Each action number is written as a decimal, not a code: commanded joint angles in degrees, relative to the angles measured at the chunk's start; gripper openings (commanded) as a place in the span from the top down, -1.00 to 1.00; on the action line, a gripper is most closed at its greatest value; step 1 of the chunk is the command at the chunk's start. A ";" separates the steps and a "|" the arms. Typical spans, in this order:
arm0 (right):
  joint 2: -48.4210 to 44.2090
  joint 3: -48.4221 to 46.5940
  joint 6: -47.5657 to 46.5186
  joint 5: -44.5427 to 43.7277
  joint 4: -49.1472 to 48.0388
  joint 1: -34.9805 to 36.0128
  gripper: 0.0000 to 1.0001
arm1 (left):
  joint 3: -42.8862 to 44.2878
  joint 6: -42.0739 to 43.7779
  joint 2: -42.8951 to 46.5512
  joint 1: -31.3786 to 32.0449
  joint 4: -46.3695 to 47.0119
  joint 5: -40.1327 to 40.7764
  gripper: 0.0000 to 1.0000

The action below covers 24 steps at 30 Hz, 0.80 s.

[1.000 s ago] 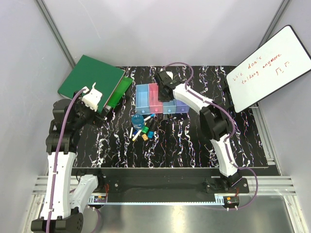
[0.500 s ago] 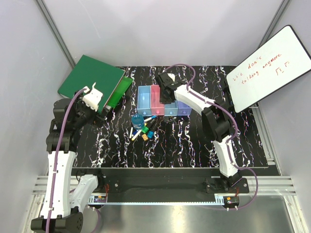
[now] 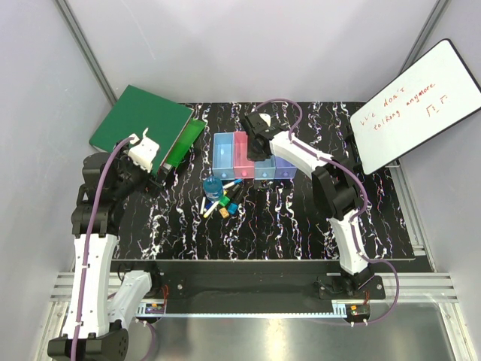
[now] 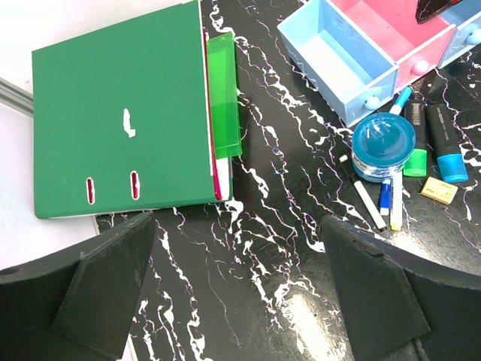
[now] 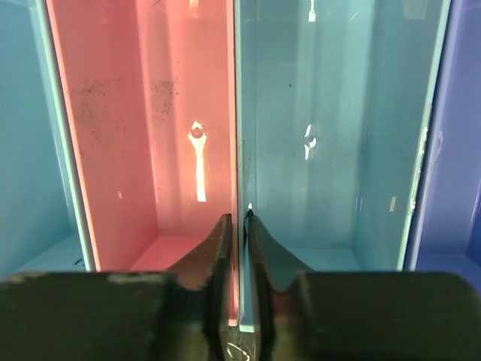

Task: Sort the stationery into containers
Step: Move the storage box to the center of the board, then pick up the stationery from the center of the board.

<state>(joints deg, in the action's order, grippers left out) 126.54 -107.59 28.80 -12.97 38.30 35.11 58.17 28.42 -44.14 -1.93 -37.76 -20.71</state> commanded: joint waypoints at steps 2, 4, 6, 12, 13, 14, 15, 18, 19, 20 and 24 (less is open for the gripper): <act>-2.35 -0.60 -1.37 -0.75 0.28 -1.36 0.42 | 1.68 -0.74 0.46 0.18 1.81 -1.44 -0.98; -2.88 -1.13 -2.16 -0.48 -0.16 -1.28 0.23 | 1.33 -0.83 0.55 0.18 1.72 -1.61 -0.98; -3.14 -1.83 -3.13 -0.12 -0.86 -1.28 0.11 | 0.81 -1.09 0.81 0.18 1.81 -1.96 -0.98; -5.42 -5.34 -8.13 1.28 -2.62 -1.28 -0.03 | -0.51 -1.26 0.90 0.18 1.81 -2.23 -0.98; -6.04 -6.22 -9.71 1.20 -2.79 -1.28 -0.04 | -0.69 -1.44 0.90 0.18 1.81 -2.14 -0.98; -6.48 -7.79 -10.94 1.80 -3.14 -1.28 -0.04 | -0.95 -1.53 0.72 0.26 1.98 -2.23 -0.98; -6.83 -8.51 -12.26 2.42 -3.50 -1.36 -0.04 | -1.65 -1.01 0.37 0.35 1.90 -3.19 -0.98; -8.67 -11.49 -18.06 3.03 -4.02 -1.28 -0.09 | -1.75 -3.36 -1.55 0.35 2.07 -3.73 -0.98; -9.38 -12.11 -22.16 3.91 -3.94 -1.28 -0.10 | -1.57 -4.07 -2.61 0.44 2.07 -3.55 -0.98; -9.99 -13.68 -23.77 3.75 -3.77 -1.36 -0.14 | -1.22 -5.12 -4.97 0.96 1.55 -2.94 -0.98; -13.15 -16.68 -32.92 2.61 -1.92 -1.45 -0.25 | 2.90 -8.37 -12.88 1.67 -4.33 -5.64 -0.98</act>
<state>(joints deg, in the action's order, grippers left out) 120.31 -118.85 7.86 -9.96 36.95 33.85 57.10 24.64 -50.33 -1.02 -38.30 -22.35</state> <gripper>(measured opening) 0.597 0.987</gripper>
